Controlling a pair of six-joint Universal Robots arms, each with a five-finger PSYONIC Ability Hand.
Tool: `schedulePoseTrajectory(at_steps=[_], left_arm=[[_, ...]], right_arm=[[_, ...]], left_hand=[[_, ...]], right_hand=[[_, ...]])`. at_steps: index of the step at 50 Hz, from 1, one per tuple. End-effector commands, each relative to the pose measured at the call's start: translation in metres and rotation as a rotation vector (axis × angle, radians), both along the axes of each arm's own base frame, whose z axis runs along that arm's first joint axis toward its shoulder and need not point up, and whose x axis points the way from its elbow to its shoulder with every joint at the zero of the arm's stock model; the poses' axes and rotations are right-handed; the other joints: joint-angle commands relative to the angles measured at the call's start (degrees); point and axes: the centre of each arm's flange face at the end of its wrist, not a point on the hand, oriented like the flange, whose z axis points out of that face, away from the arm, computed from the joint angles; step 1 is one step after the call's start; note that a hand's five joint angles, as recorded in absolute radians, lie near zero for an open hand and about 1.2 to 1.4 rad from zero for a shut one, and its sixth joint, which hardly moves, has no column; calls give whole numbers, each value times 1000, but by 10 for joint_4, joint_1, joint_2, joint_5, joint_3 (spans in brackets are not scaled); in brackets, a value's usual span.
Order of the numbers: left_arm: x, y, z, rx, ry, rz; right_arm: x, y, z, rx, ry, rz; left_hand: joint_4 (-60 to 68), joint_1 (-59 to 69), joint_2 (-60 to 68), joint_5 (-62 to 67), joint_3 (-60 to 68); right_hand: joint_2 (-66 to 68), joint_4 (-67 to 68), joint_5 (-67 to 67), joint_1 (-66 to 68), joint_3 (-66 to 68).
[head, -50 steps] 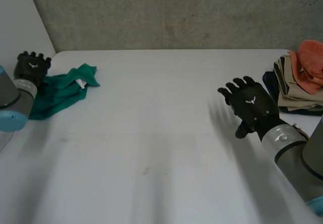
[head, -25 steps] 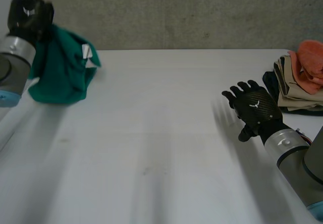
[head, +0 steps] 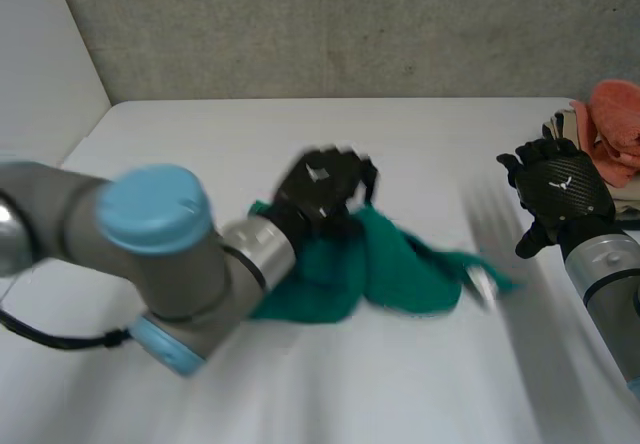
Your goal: Fold the laundry.
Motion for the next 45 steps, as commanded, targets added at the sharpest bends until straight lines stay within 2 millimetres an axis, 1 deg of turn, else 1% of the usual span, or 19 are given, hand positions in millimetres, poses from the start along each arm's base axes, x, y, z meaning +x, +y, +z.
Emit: schedulePoseTrajectory(at_steps=[1,2,3,4,7,8,11,12,14,19,20,23,29,33,35,37,40,42,45], left_arm=[[-4,6,12,-35,-9,-6],[-2,5,21,-51,3,6],[5,2,39,-85,27,39],[10,-1,50,-104,38,62],[23,-10,63,-132,41,107],[33,-17,70,-140,33,138],[50,-32,76,-143,8,188],[59,-41,76,-138,-20,218],[66,-50,73,-128,-54,240],[74,-71,39,-63,-212,206],[74,-73,29,-51,-250,165],[74,-80,13,-50,-301,107],[69,-102,-27,-70,-387,53],[60,-109,-48,-55,-394,27],[57,-108,-57,-39,-396,11],[53,-106,-59,-41,-391,-6],[39,-93,-58,-50,-375,-66],[30,-82,-60,-52,-375,-105],[23,-73,-58,-55,-377,-121]], right_arm=[[1,4,-1,46,-9,5],[1,5,-1,54,-8,6],[2,7,0,80,-4,6],[2,8,0,98,-1,7],[2,14,6,185,-1,5],[1,16,8,213,-2,4],[1,25,15,329,-18,5],[2,27,17,355,-26,9],[2,30,18,397,-36,9],[5,26,17,401,-45,23],[6,25,13,404,-45,27],[13,16,-4,403,-42,48],[42,14,-29,356,-15,129],[46,9,-47,361,8,139],[47,7,-53,367,12,139],[49,6,-59,368,14,141],[49,2,-58,343,12,127],[46,0,-57,331,11,110],[45,-1,-56,325,16,91]], left_hand=[[-235,-214,-233,-210,-232],[-248,-227,-246,-223,-245],[-272,-250,-270,-246,-269],[-280,-259,-278,-255,-277],[-300,-279,-298,-275,-298],[-304,-283,-302,-279,-301],[-304,-283,-302,-279,-301],[-304,-283,-302,-279,-301],[-305,-284,-303,-280,-303],[-310,-289,-309,-285,-308],[-319,-298,-317,-294,-316],[-326,-304,-324,-301,-323],[-322,-301,-320,-297,-320],[-316,-294,-314,-290,-313],[-316,-294,-314,-290,-313],[-317,-296,-315,-292,-315],[-316,-294,-314,-290,-313],[-314,-293,-312,-289,-311],[-312,-291,-310,-287,-310]], right_hand=[[-20,-20,-27,-29,-19],[-20,-20,-27,-29,-19],[-20,-20,-27,-29,-19],[-20,-20,-27,-29,-19],[-20,-20,-27,-29,-19],[-20,-20,-27,-29,-19],[-20,-20,-27,-29,-19],[-20,-20,-27,-29,-19],[-20,-20,-27,-29,-19],[-20,-20,-27,-29,-19],[-20,-20,-27,-29,-19],[-20,-20,-27,-29,-19],[111,111,105,103,113],[120,120,113,111,121],[125,125,118,116,126],[184,184,177,175,185],[266,266,259,257,267],[266,266,260,258,268],[223,223,216,214,224]])
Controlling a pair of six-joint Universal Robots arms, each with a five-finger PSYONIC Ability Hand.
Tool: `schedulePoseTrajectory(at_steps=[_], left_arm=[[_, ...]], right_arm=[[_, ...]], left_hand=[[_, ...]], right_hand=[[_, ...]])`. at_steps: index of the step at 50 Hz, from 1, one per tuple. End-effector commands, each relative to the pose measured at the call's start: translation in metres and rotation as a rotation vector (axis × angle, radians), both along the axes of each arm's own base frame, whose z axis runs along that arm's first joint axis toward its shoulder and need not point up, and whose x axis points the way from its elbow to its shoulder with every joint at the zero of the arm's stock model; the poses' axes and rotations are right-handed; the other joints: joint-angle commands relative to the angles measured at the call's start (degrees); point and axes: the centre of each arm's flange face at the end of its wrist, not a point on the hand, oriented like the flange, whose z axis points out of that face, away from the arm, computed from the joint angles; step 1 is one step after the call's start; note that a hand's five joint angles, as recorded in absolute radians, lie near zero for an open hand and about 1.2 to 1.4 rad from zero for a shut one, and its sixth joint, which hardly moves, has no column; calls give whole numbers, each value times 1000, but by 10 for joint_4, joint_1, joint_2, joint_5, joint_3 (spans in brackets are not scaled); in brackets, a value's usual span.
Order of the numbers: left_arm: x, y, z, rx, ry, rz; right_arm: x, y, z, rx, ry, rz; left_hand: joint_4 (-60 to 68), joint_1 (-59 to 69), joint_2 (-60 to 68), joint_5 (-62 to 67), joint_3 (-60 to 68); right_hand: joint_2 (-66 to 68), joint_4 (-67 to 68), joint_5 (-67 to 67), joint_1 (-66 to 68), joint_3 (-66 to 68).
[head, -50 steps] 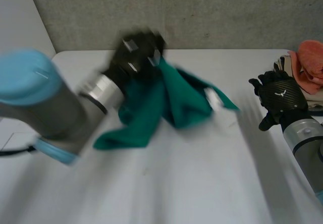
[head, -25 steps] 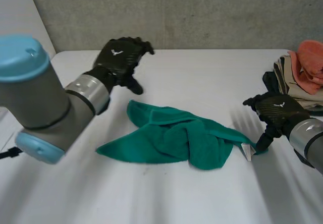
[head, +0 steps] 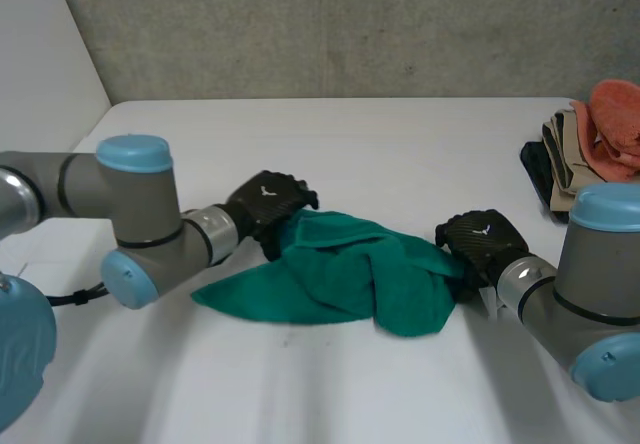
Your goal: Fold the laundry.
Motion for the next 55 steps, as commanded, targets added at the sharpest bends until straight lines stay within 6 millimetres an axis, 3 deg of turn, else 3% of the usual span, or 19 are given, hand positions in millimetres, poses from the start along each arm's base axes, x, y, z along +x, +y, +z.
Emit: schedulePoseTrajectory(at_steps=[1,8,15,20,23,26,27,31,34,38,40,41,42,43,44,45,47,50,55], left_arm=[[-25,32,3,10,7,-84],[-22,35,35,-39,20,35],[-37,55,33,-46,5,1],[-42,54,28,-52,3,-8],[-45,48,23,-55,4,-10],[-49,41,19,-69,11,-4],[-49,39,18,-70,11,1],[-55,19,29,-160,46,39],[-57,-10,65,-343,122,114],[-45,-53,122,-631,244,211],[-40,-63,147,-746,310,237],[-34,-70,179,-872,399,268],[-32,-70,191,-917,429,274],[-29,-69,206,-965,467,282],[-24,-65,232,-1048,532,291],[-21,-63,243,-1082,558,297],[-12,-65,257,-1126,587,321],[8,-73,268,-1138,600,390],[17,-72,262,-1065,584,417]], right_arm=[[-5,-6,4,-30,10,-48],[-8,-2,11,-41,5,-53],[-8,2,14,-43,4,-43],[-8,4,11,-31,7,-38],[-7,3,10,-36,5,-32],[-5,-1,10,-54,22,-20],[-4,-3,9,-62,31,-15],[0,-20,13,-130,92,3],[7,-40,31,-230,97,9],[17,-76,87,-496,25,-44],[20,-96,126,-700,-42,-106],[20,-100,139,-771,-69,-127],[19,-104,153,-840,-99,-148],[18,-107,183,-982,-164,-179],[17,-106,199,-1042,-198,-194],[15,-104,214,-1099,-232,-206],[12,-94,247,-1210,-288,-219],[10,-88,264,-1244,-305,-223],[14,-86,253,-1155,-275,-198]], left_hand=[[21,9,16,25,15],[31,19,26,35,26],[28,16,23,32,22],[52,39,46,55,46],[281,269,276,285,275],[587,575,582,591,581],[588,575,583,592,582],[588,576,583,592,582],[588,576,583,592,582],[588,576,583,592,582],[588,576,583,592,582],[588,576,583,592,582],[588,576,583,592,582],[588,576,583,592,582],[588,576,583,592,582],[588,576,583,592,582],[588,576,583,592,582],[588,576,583,592,582],[588,576,583,592,582]], right_hand=[[6,5,5,4,6],[23,22,21,21,23],[53,52,52,51,53],[91,91,90,90,91],[154,153,152,152,153],[370,369,369,368,370],[482,481,481,480,482],[483,482,482,481,483],[483,482,482,481,483],[483,482,482,481,483],[483,482,482,481,483],[483,482,482,481,483],[483,482,482,481,483],[483,482,482,481,483],[483,482,482,481,483],[483,482,482,481,483],[483,482,482,481,483],[483,482,482,481,483],[483,482,482,481,483]])
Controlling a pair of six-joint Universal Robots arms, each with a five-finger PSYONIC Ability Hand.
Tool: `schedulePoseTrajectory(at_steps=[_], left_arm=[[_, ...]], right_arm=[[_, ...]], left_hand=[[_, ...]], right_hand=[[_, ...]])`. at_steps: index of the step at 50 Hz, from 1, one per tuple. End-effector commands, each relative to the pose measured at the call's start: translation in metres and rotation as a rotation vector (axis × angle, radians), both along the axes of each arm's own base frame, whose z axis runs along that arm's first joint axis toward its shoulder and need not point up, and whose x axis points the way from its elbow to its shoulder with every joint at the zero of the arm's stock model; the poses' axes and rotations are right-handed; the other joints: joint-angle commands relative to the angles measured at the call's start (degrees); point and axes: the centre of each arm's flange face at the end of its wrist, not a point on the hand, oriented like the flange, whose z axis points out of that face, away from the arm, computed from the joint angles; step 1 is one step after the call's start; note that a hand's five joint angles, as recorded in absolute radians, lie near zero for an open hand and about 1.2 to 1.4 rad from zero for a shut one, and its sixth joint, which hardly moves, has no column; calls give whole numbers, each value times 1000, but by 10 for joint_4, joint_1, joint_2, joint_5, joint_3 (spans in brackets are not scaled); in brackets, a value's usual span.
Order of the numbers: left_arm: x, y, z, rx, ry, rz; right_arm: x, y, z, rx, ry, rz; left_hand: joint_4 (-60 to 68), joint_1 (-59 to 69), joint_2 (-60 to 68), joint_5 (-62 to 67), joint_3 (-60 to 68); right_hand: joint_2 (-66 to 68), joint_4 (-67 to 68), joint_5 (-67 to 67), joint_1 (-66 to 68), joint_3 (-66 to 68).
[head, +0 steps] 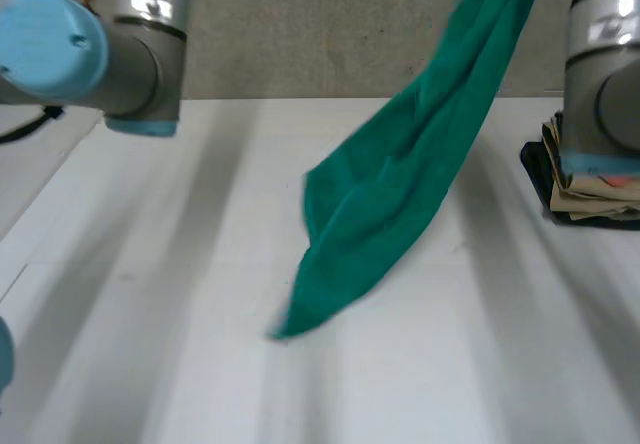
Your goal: Fold the laundry.
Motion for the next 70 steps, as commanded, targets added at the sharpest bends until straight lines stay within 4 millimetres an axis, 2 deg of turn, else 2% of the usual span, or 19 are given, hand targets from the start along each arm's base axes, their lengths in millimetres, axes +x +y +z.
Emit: schedulePoseTrajectory(at_steps=[1,3,7,8,11,15,23,30,41,44,50,52,54,56,59,62,65,66,70], left_arm=[[19,3,-10,140,4,10],[20,6,-22,199,-17,-2],[18,17,-67,369,-86,-39],[16,22,-88,442,-112,-52],[14,35,-127,592,-159,-74],[8,57,-165,770,-190,-127],[8,79,-227,1136,-96,-228],[3,111,-248,1410,-44,-311],[-15,126,-239,1477,42,-421],[-24,120,-240,1484,92,-453],[-53,131,-250,1529,143,-551],[-59,136,-253,1561,164,-585],[-62,142,-253,1591,184,-619],[-70,155,-251,1617,180,-675],[-75,166,-245,1609,173,-697],[-55,148,-212,1520,254,-622],[-15,113,-175,1389,345,-489],[7,101,-151,1304,343,-431],[43,86,-112,1145,264,-306]], right_arm=[[3,8,-6,95,36,25],[11,14,-20,188,81,59],[26,27,-42,320,165,143],[29,30,-46,343,179,157],[39,44,-61,410,217,201],[54,62,-68,433,240,254],[65,107,-24,348,221,328],[61,142,24,241,160,379],[41,185,85,186,-18,528],[39,188,92,219,-65,579],[36,191,100,223,-91,599],[35,191,101,220,-92,596],[35,189,99,228,-90,594],[35,186,94,245,-89,580],[34,182,86,287,-80,565],[33,168,70,347,-64,533],[18,124,38,451,-29,405],[13,115,33,469,-21,373],[-11,83,2,574,0,267]], left_hand=[[113,129,115,129,118],[113,129,115,129,118],[113,129,115,129,118],[-68,-52,-66,-52,-63],[-405,-389,-403,-389,-400],[-527,-511,-525,-511,-522],[-542,-527,-541,-526,-538],[-532,-516,-531,-516,-527],[-537,-521,-536,-521,-532],[-537,-521,-536,-521,-532],[-526,-510,-524,-510,-521],[-437,-421,-436,-421,-432],[-225,-210,-224,-209,-221],[112,128,113,128,117],[113,129,115,129,118],[113,129,115,129,118],[113,129,115,129,118],[113,129,115,129,118],[113,129,115,129,118]], right_hand=[[125,114,124,169,121],[125,114,124,169,121],[125,114,124,169,121],[125,114,124,169,121],[125,114,124,169,121],[125,114,124,169,121],[125,114,124,169,121],[125,114,124,169,121],[125,114,124,169,121],[125,114,124,169,121],[125,114,124,169,121],[125,114,124,169,121],[125,114,124,169,121],[125,114,124,169,121],[125,114,124,169,121],[125,114,124,169,121],[125,114,124,169,121],[125,114,124,169,121],[125,114,124,169,121]])
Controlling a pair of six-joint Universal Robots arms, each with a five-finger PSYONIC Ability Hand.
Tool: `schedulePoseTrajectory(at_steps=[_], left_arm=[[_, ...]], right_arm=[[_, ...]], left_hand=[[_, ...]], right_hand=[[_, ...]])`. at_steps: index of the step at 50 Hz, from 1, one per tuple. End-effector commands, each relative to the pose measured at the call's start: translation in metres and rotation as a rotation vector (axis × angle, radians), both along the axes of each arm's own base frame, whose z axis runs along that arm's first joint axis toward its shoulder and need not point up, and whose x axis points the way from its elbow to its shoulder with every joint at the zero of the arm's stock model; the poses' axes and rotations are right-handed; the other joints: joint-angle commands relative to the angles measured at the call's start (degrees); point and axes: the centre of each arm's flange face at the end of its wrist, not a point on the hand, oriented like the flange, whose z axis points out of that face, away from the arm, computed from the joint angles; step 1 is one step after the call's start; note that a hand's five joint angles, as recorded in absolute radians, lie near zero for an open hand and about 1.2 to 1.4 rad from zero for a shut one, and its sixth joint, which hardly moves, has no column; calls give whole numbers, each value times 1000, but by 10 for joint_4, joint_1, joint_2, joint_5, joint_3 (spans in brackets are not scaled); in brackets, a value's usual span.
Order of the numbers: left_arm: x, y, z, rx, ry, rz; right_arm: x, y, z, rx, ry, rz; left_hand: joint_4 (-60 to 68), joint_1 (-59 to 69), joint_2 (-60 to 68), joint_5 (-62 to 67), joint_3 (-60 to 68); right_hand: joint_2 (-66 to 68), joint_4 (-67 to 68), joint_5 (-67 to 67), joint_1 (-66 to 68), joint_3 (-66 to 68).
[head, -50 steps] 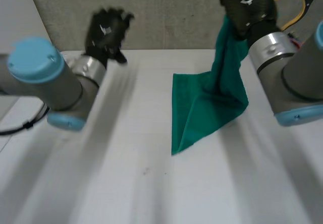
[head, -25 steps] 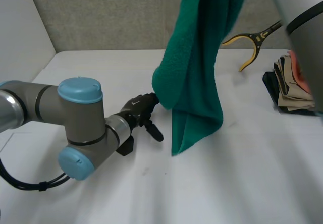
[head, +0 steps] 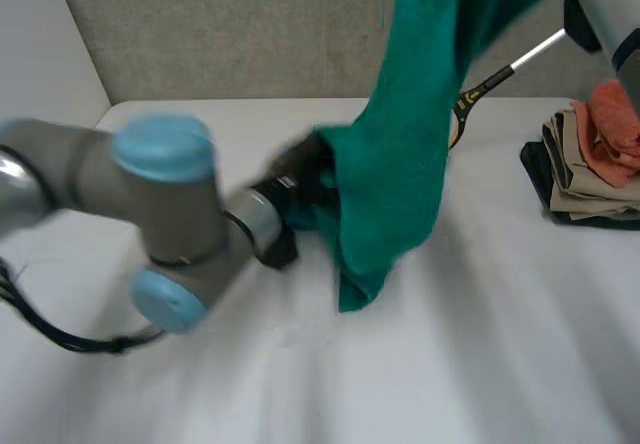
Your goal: Fold the laundry.
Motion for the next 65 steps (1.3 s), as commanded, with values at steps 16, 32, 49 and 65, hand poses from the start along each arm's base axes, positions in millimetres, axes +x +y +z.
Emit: schedulePoseTrajectory(at_steps=[16,32,49,65], left_arm=[[90,-15,39,-409,-580,101],[62,17,-20,-295,-677,9],[151,15,-14,-246,-676,222],[191,-44,-63,-247,-732,124]], right_arm=[[-57,-104,-234,610,389,-222],[-55,-87,-193,458,531,-298],[63,-14,-222,450,762,312],[107,-17,-305,477,871,405]], left_hand=[[114,127,115,137,119],[-392,-379,-391,-369,-388],[-466,-453,-465,-443,-461],[-491,-479,-490,-468,-487]], right_hand=[[26,13,22,61,18],[-557,-570,-561,-522,-565],[-432,-446,-437,-398,-441],[-433,-446,-437,-398,-441]])
